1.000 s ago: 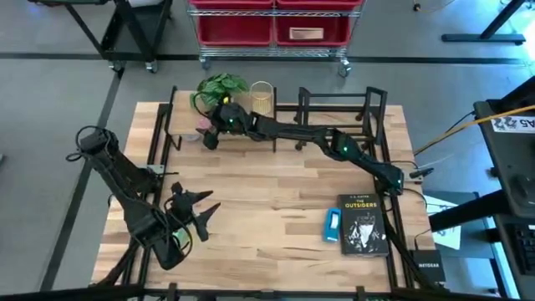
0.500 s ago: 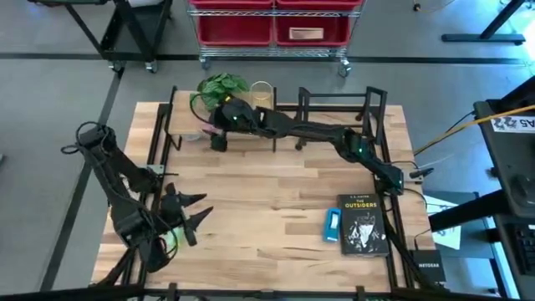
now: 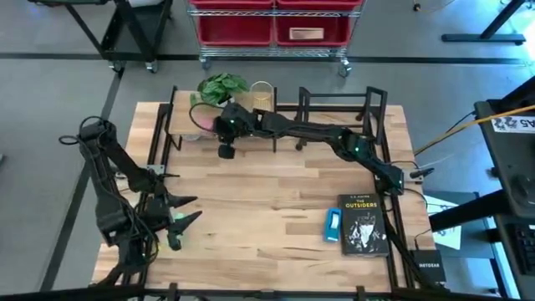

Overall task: Stock shelves
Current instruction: Put the red scented candle on the shelf

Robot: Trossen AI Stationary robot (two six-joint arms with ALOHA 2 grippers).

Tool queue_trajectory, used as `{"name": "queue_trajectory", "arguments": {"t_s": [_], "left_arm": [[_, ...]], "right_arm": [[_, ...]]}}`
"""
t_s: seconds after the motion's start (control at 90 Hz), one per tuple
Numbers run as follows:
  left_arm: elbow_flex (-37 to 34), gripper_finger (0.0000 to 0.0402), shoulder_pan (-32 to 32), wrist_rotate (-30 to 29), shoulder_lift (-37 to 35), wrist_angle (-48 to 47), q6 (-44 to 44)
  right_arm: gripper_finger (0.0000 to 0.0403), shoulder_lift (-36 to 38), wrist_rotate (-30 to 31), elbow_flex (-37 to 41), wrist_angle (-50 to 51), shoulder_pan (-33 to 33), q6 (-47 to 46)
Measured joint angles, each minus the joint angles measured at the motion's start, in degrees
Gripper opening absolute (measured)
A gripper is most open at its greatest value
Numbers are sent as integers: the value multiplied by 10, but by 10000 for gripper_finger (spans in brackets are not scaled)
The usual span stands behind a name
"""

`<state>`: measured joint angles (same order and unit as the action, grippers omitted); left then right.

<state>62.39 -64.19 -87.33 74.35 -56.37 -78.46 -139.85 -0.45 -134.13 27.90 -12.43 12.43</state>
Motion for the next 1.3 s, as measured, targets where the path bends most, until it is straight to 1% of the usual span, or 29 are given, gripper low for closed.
{"name": "queue_trajectory", "arguments": {"t_s": [0.044, 0.133, 0.222, 0.278, 0.433, 0.611, 0.822, 0.889, 0.944, 1.033, 1.133, 1.178, 1.3], "left_arm": [[0, 199, 0, 0, 0, 0, 1], [0, 199, 1, 0, 0, 0, 8], [0, 199, 1, -2, 0, -1, 9], [0, 199, 1, -5, 0, 0, 9], [0, 199, 5, -10, 0, -1, 9], [0, 199, 26, -10, 0, -2, 11], [0, 199, 83, -8, 0, -9, 25], [0, 199, 109, 2, 0, -19, 20], [0, 199, 132, 20, 0, -21, 19], [0, 199, 167, 72, -5, -20, 19], [0, 199, 197, 127, -8, -21, 28], [0, 199, 205, 147, -10, -21, 39], [0, 199, 212, 175, -24, -21, 72]], "right_arm": [[9, -10, -2, 0, -12, -3, -5], [14, -30, -5, 1, -42, -9, -25], [7, -48, -7, 1, -97, -13, -43], [2, -61, -7, 1, -150, -16, -54], [2, -84, -7, 1, -237, -23, -95], [1, -91, -10, 1, -269, -30, -108], [0, -80, -6, 1, -273, -26, -106], [0, -65, -6, 1, -249, -22, -92], [0, -42, -3, 1, -194, -18, -68], [0, -5, 1, 0, -113, -10, -28], [0, 33, 6, 0, -9, -4, 7], [0, 49, 20, 0, 52, -3, 26], [0, 86, 54, 0, 205, -4, 62]]}}
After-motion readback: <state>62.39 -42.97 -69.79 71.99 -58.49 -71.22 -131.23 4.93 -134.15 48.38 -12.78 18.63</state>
